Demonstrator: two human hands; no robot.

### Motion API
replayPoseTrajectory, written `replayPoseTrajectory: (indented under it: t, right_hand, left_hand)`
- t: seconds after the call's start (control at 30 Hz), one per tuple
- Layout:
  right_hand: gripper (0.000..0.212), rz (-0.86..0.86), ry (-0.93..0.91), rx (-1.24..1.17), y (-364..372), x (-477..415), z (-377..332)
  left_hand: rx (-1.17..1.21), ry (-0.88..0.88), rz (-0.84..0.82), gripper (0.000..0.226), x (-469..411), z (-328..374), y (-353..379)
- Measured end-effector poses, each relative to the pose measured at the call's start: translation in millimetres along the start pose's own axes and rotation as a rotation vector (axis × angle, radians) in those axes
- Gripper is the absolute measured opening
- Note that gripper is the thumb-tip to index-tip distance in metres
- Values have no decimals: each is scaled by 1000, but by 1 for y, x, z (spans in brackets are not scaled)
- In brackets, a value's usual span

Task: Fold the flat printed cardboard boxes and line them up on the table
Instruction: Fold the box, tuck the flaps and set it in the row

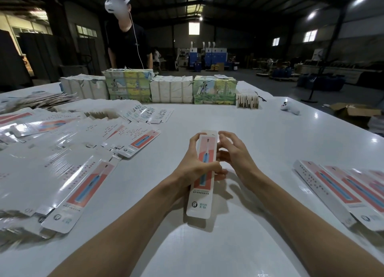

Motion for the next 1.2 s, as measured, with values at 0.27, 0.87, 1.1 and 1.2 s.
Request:
replayPoseTrajectory:
  t: [0.27,0.87,1.1,1.2]
  right_hand:
    - [9,108,-146,164,-21,1,-3]
    - [20,-42,109,-119,-21,-3,-5]
    - [15,-9,192,-180,-28,-6,1]
    - [19,-13,218,-182,-28,-6,3]
  left_hand:
    - [-106,-49,-116,100,2,-3,4]
    - [-75,-111,-242,87,3,-8,6]
    - [-69,-109,-225,104,5,-7,7]
    - [-80,-97,-233,109,5,-5,8]
Point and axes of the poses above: each hand's wrist, its own x-axis away from the middle knuckle, its own y-axis out of the palm, z = x × y, the point moved 5 cm from there along -x, towards the middle knuckle, and after that the axes turned 12 degrees about x, right-handed, at the moved point
